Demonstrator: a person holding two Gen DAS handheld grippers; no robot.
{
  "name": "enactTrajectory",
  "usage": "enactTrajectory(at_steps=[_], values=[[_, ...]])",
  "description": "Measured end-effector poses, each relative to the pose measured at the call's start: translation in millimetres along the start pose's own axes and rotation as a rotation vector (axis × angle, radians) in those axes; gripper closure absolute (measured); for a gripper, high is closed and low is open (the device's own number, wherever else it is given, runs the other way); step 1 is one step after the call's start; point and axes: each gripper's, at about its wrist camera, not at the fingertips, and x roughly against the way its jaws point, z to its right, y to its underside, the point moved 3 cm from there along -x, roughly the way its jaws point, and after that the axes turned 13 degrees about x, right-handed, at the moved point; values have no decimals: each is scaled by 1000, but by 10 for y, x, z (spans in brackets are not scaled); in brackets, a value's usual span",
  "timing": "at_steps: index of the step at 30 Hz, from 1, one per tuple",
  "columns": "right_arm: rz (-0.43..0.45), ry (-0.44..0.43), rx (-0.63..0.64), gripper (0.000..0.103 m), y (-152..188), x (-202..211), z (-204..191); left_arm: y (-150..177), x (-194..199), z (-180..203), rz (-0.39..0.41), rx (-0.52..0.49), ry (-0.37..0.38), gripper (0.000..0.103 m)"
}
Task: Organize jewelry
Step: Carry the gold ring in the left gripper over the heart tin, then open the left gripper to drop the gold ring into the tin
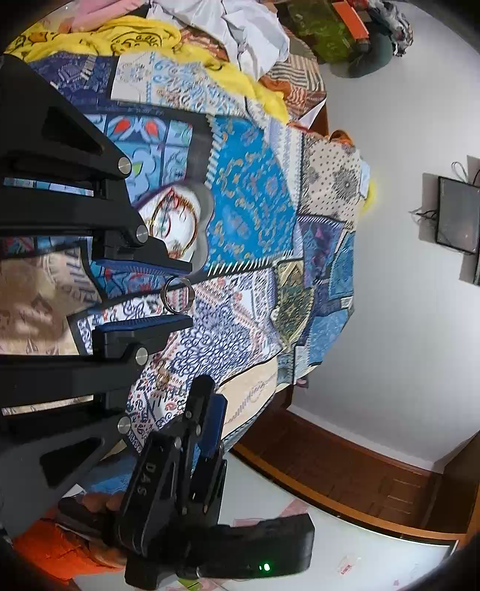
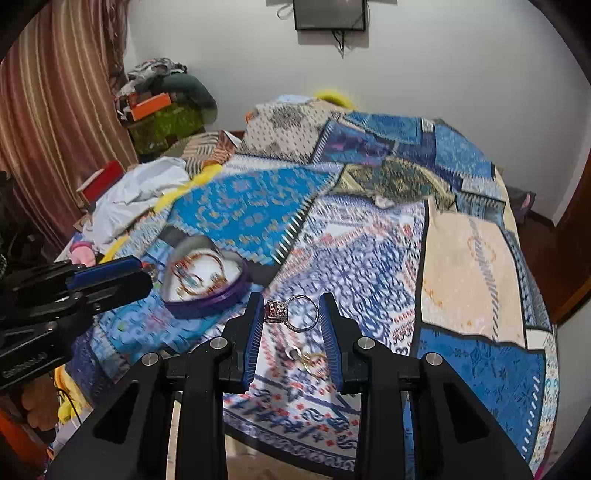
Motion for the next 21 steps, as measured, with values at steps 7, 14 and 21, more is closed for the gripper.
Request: enactTrajectory(at_steps=[7,14,21], values=[[44,-6,26,75,-224,48,-210,-92,185,-239,52,22,-26,83],[39,-36,54,75,-319,-77,-417,-144,203,-490,66,45,-49,83],[-2,-68,93,75,-357,-351,-586,-153,20,-709,34,72,-50,83]])
